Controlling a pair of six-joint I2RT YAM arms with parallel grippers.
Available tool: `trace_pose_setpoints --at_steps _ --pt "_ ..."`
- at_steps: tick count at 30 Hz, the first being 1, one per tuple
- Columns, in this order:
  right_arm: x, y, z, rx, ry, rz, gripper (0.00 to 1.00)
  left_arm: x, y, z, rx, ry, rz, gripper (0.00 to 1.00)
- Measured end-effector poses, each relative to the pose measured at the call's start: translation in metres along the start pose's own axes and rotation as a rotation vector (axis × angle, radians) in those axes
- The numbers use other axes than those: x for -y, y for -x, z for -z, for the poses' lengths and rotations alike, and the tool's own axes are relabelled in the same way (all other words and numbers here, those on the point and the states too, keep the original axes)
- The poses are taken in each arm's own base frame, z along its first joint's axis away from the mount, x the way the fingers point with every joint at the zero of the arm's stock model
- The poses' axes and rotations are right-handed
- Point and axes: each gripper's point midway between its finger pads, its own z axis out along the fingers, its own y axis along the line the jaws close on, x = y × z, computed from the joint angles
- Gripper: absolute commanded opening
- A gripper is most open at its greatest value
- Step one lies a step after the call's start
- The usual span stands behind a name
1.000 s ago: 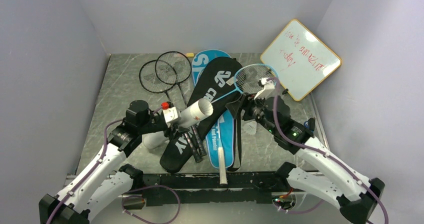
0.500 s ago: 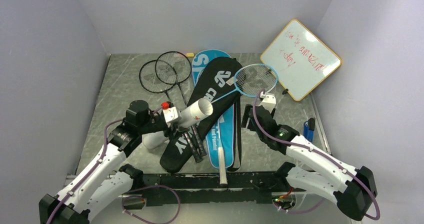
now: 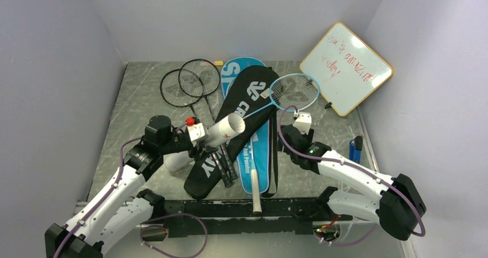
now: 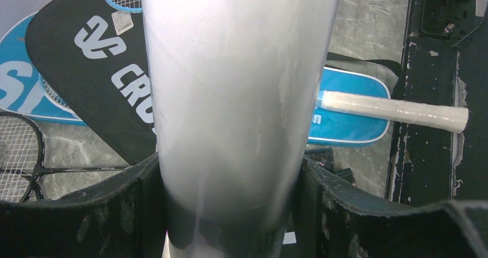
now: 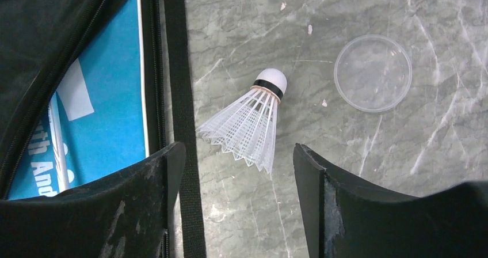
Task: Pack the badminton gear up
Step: Pick up the shuttlecock at the center of the board.
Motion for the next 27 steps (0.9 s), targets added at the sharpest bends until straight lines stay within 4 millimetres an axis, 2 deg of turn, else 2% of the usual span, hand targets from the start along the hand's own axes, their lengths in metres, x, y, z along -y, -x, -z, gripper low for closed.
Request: trace_pose_setpoints --at_steps 3,11,17,19,24,27 --pt "0.000 -0.002 -0.002 -0.005 -0.008 -0.005 0.65 0.000 0.000 0.000 0.000 0.000 0.000 0.15" --pt "0.004 -0.014 -0.012 -0.029 -0.059 -0.012 0.62 0.000 0.000 0.000 -0.001 -0.001 0.001 0.15" --pt "0.010 -0.023 -0.020 -0.045 -0.112 -0.018 0.52 0.000 0.000 0.000 0.000 -0.001 0.001 0.15" --pt "0.012 -0.026 -0.021 -0.049 -0.128 -0.020 0.47 0.000 0.000 0.000 0.000 -0.001 0.001 0.15" --pt "0.014 -0.025 -0.022 -0.040 -0.144 -0.033 0.26 0.000 0.000 0.000 0.000 -0.001 0.000 0.15" --pt "0.014 -0.024 -0.022 -0.035 -0.148 -0.043 0.18 0.000 0.000 0.000 0.000 -0.001 0.000 0.15"
